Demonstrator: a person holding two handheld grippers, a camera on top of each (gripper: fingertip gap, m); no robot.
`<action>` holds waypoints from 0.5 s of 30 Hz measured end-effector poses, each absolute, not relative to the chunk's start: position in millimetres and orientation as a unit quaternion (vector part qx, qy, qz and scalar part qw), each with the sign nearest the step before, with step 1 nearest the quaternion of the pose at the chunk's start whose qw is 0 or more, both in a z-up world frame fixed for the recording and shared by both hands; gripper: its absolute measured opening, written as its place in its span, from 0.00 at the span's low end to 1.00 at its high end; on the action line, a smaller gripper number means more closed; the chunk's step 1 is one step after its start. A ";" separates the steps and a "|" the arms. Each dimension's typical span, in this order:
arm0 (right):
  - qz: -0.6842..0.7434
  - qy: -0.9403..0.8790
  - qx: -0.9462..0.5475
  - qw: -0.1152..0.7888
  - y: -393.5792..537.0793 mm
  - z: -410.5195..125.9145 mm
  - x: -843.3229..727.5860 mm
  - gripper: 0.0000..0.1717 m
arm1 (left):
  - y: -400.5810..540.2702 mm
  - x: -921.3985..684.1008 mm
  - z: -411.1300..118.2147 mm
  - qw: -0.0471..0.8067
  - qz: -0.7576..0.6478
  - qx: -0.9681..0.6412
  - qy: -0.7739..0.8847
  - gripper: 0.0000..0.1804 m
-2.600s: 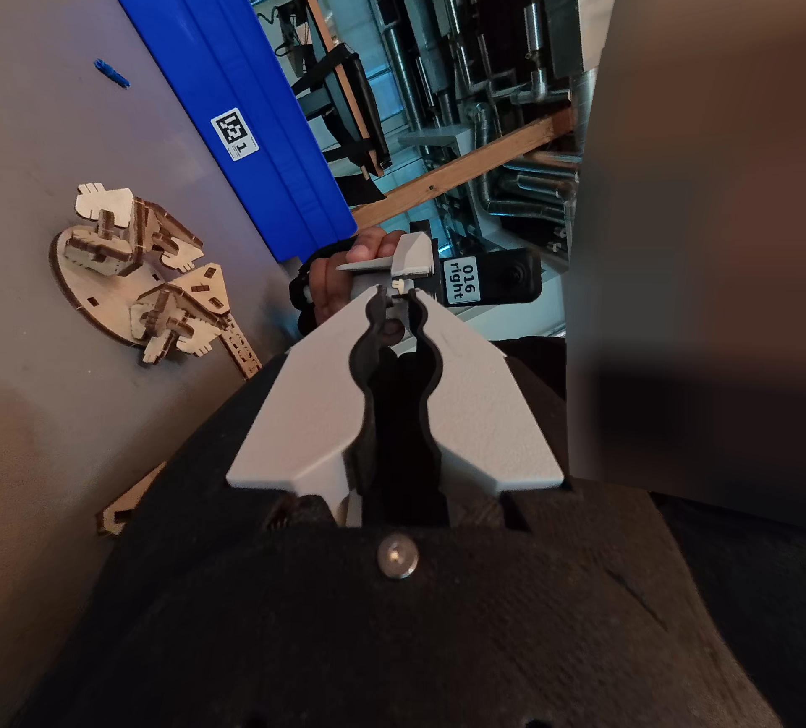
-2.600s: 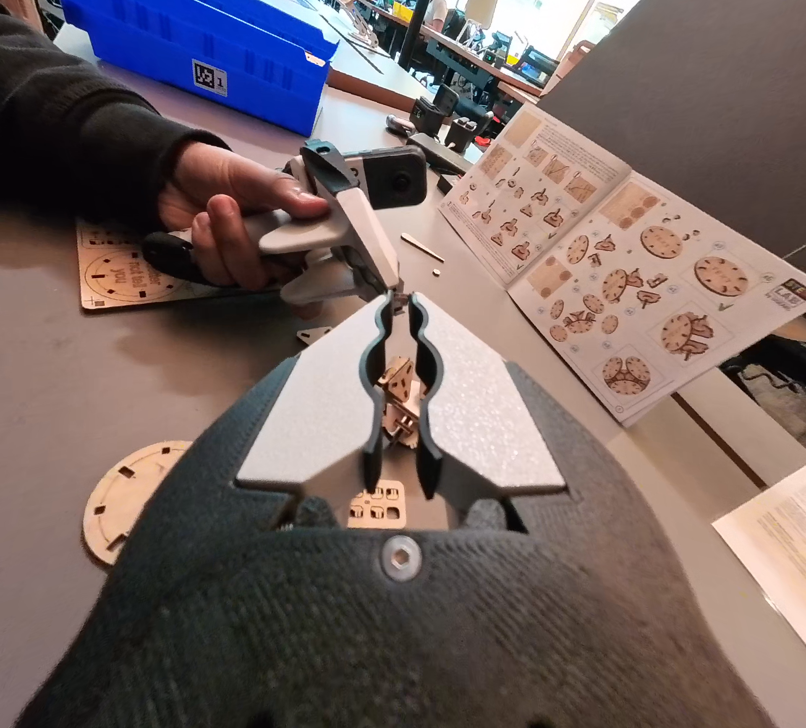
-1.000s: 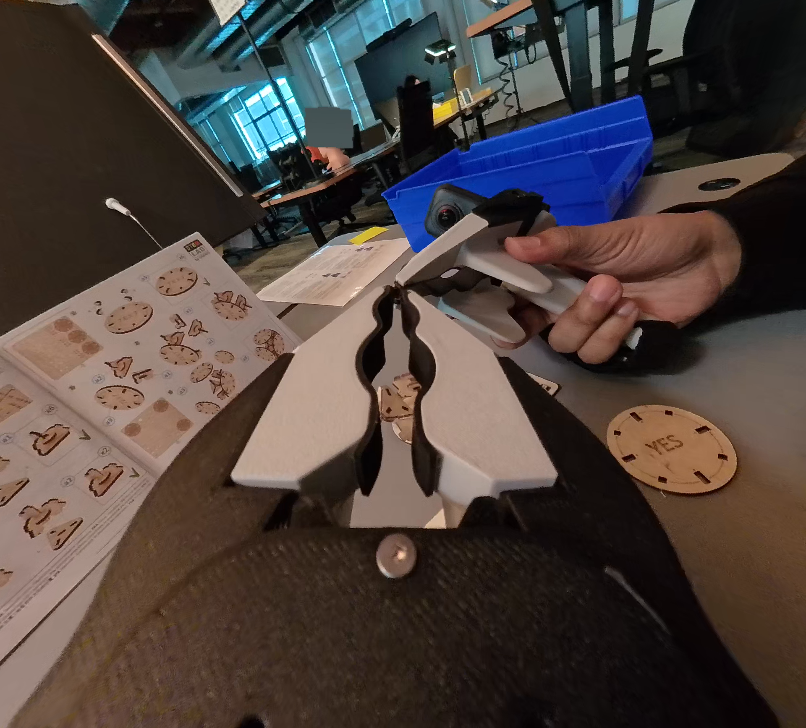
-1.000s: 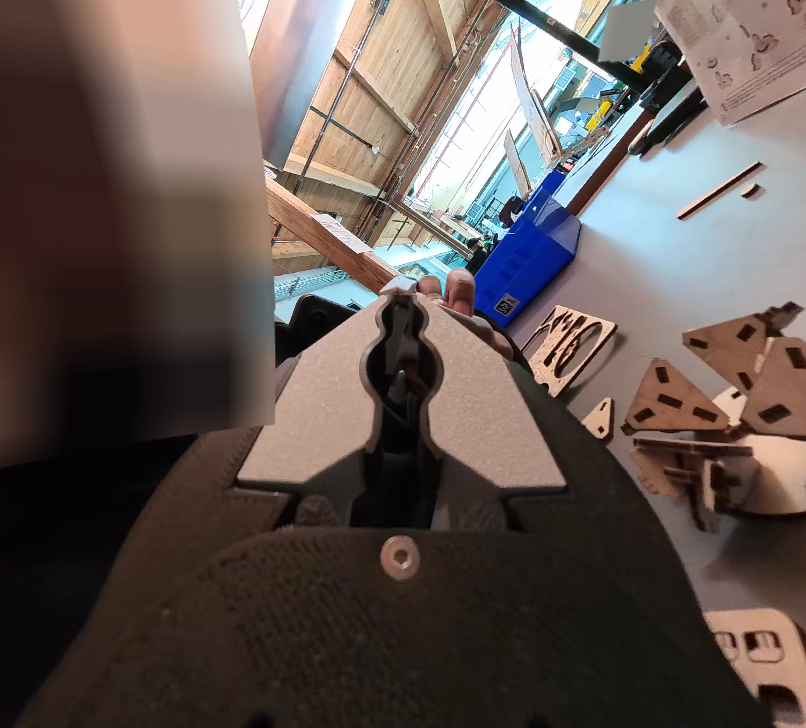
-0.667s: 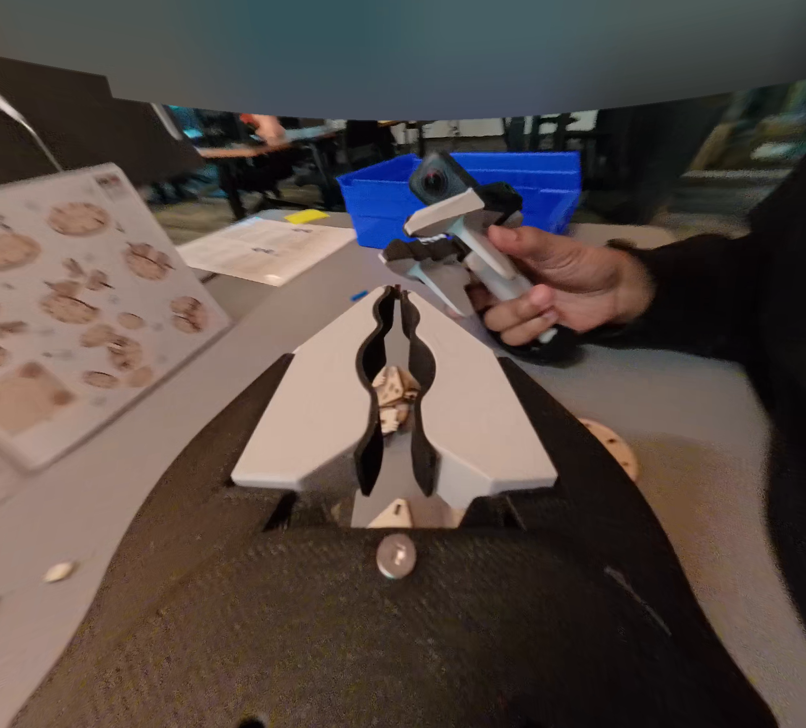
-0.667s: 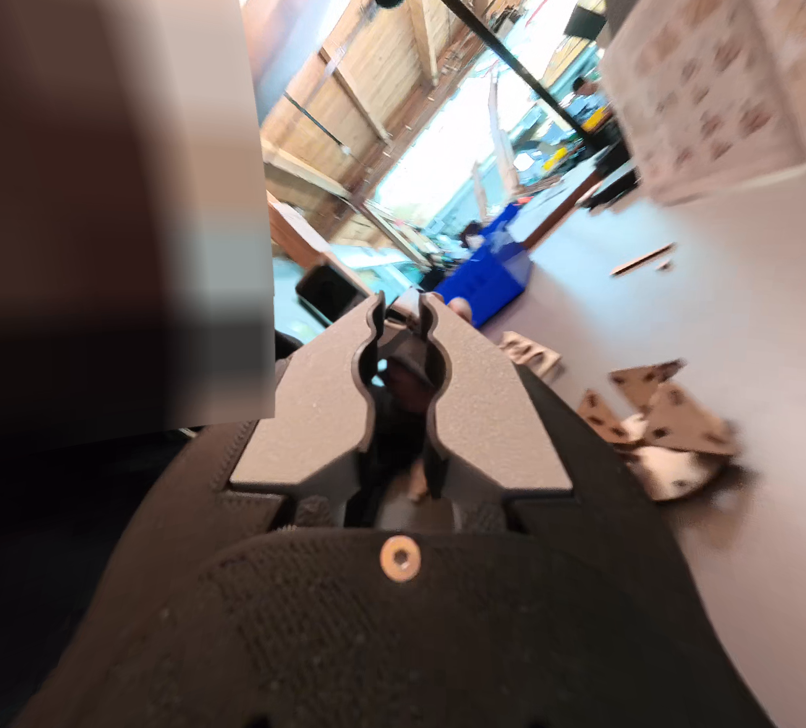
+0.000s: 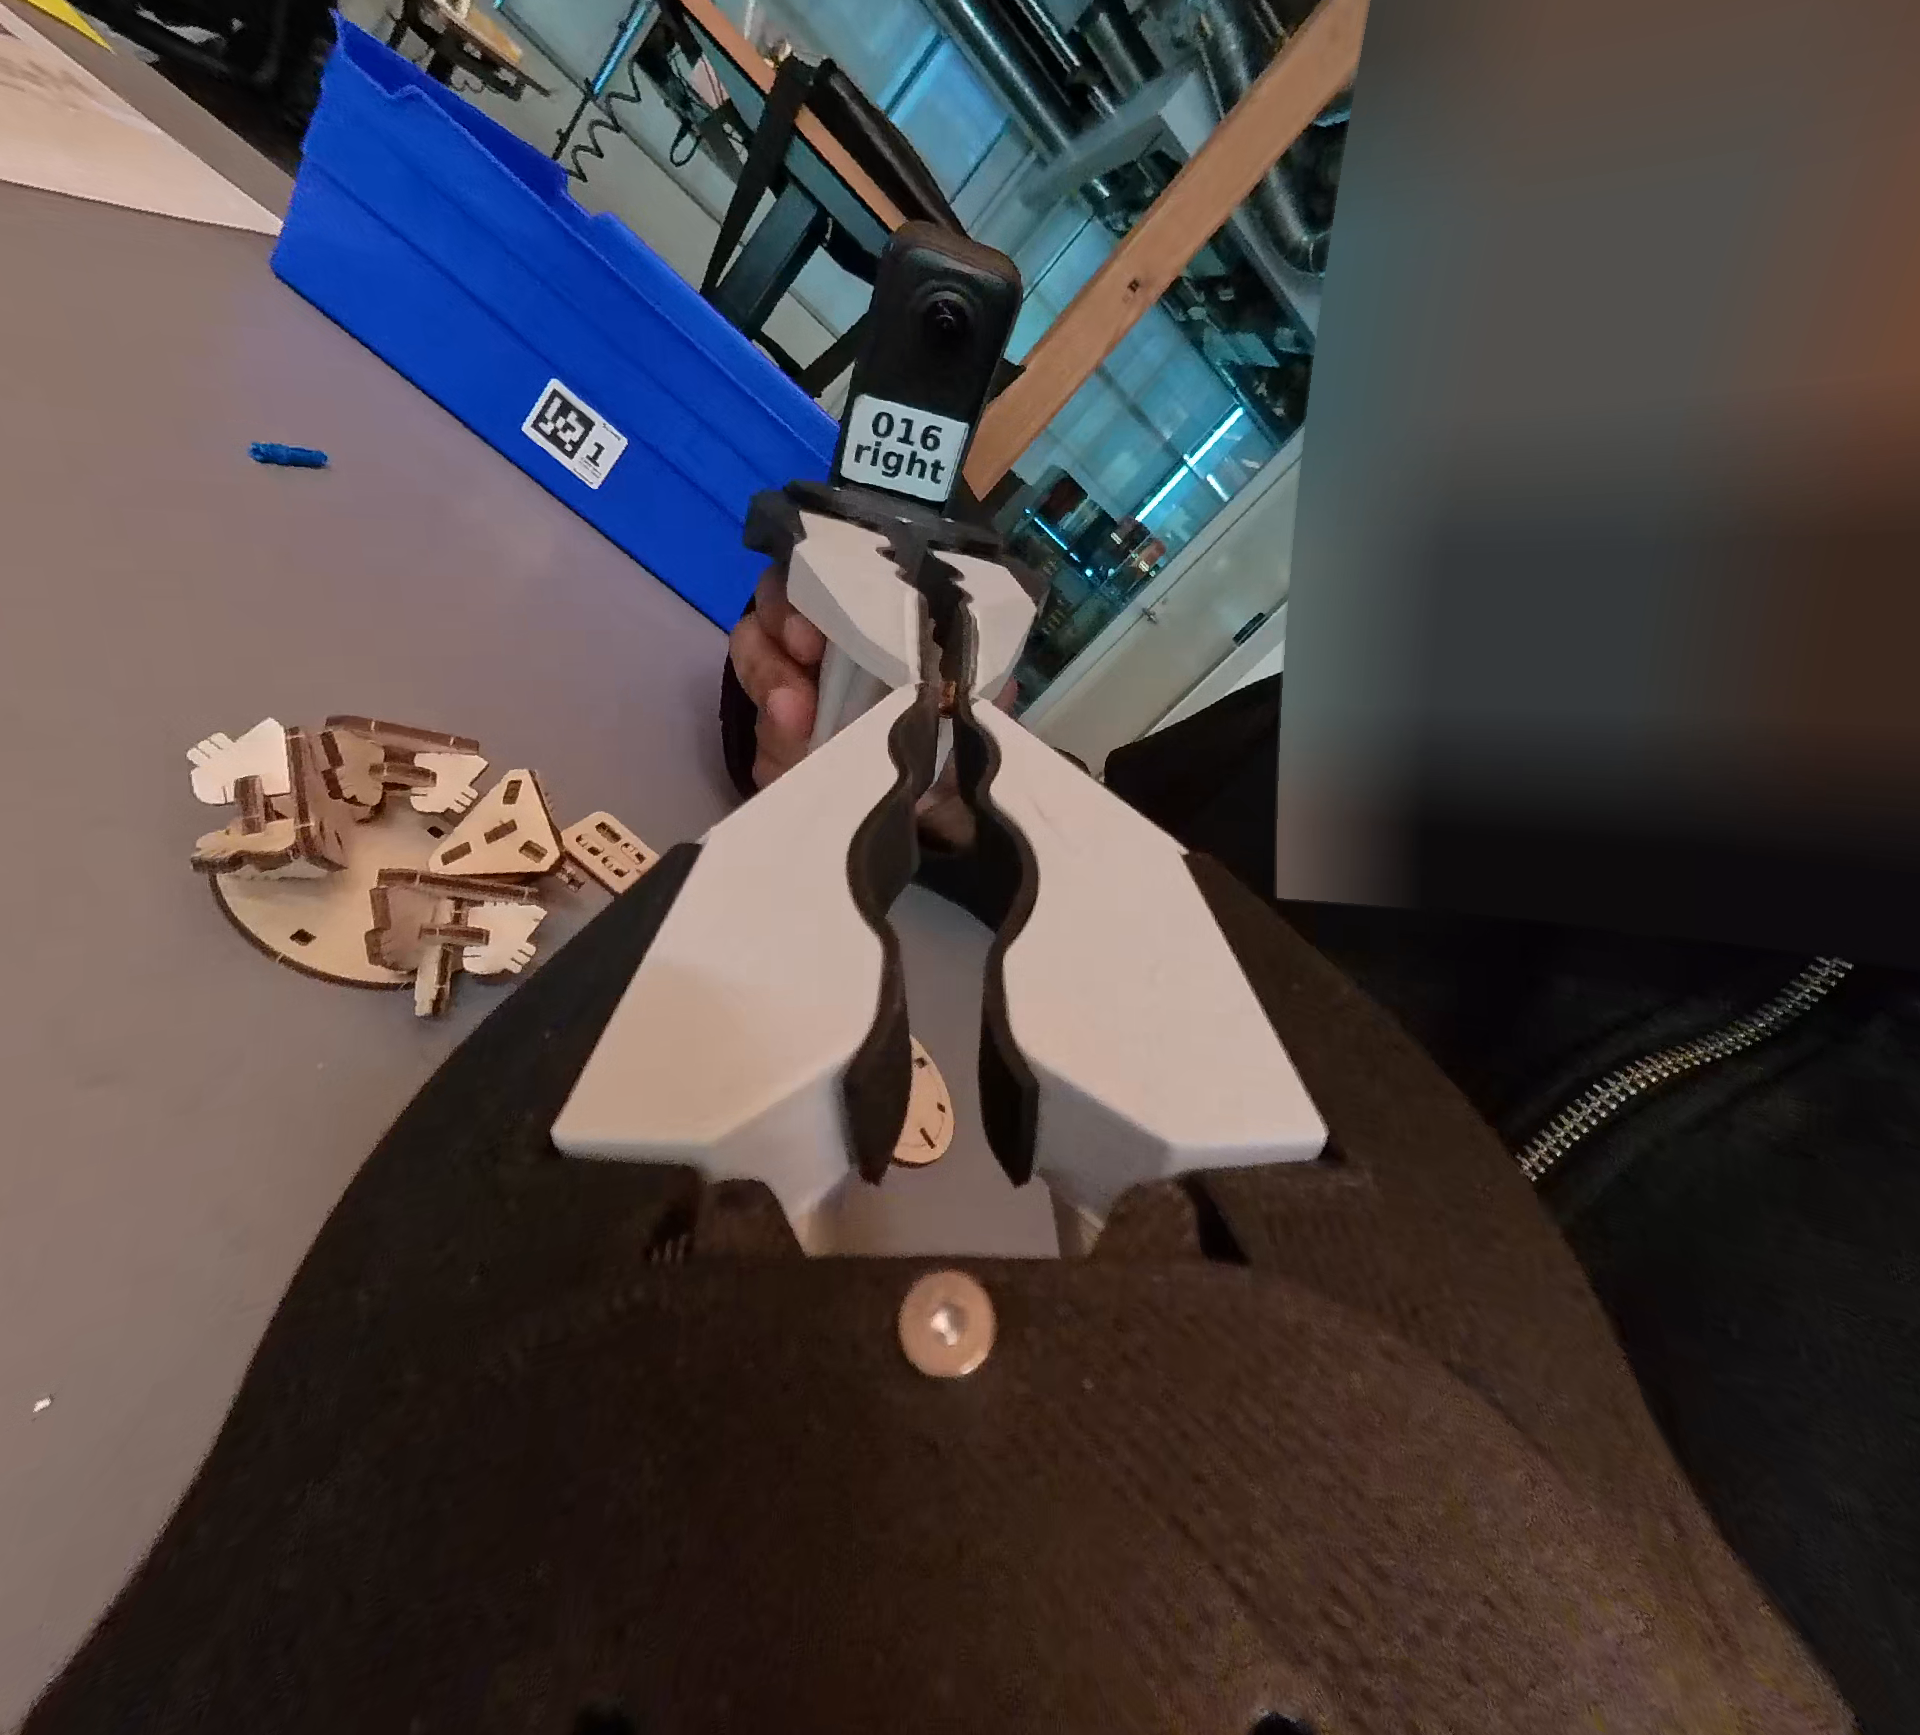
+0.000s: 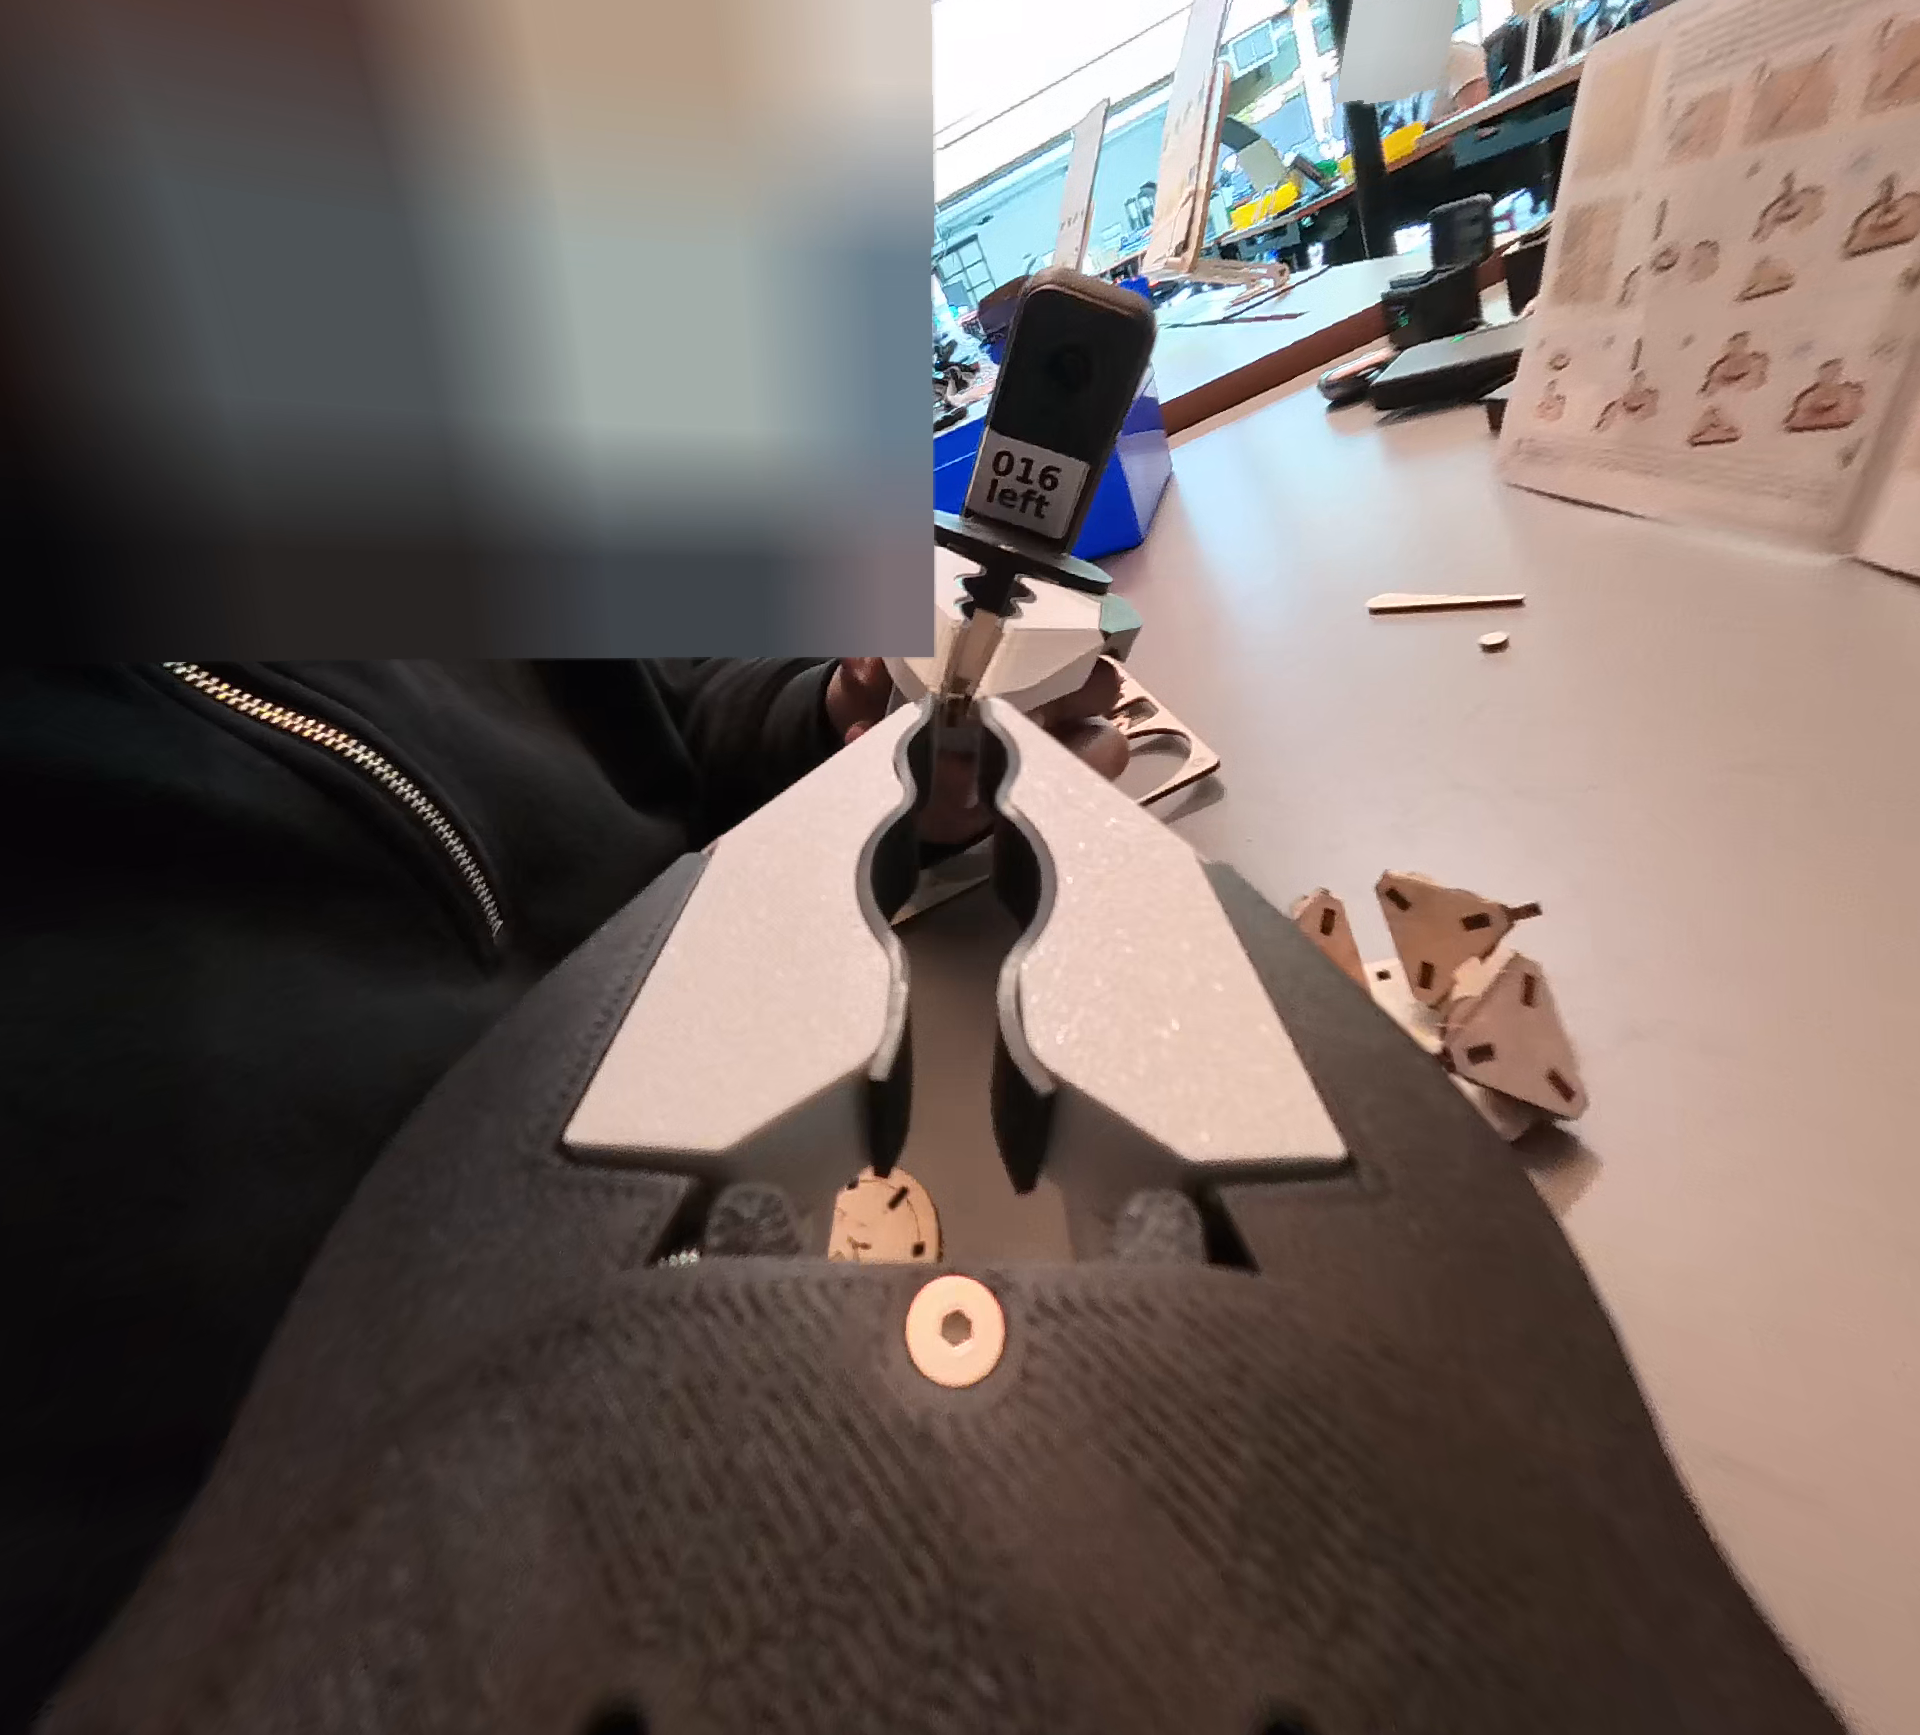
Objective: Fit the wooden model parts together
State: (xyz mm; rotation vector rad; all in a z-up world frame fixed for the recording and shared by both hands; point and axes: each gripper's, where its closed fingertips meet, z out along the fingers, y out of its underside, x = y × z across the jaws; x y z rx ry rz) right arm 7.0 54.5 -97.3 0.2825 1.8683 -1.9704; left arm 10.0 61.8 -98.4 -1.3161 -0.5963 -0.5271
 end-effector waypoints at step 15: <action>-0.712 0.666 0.114 0.189 60.5 -94.2 -2.2 0.00 | 51.8 -6.0 -103.0 0.710 -0.180 -0.615 -0.293 0.16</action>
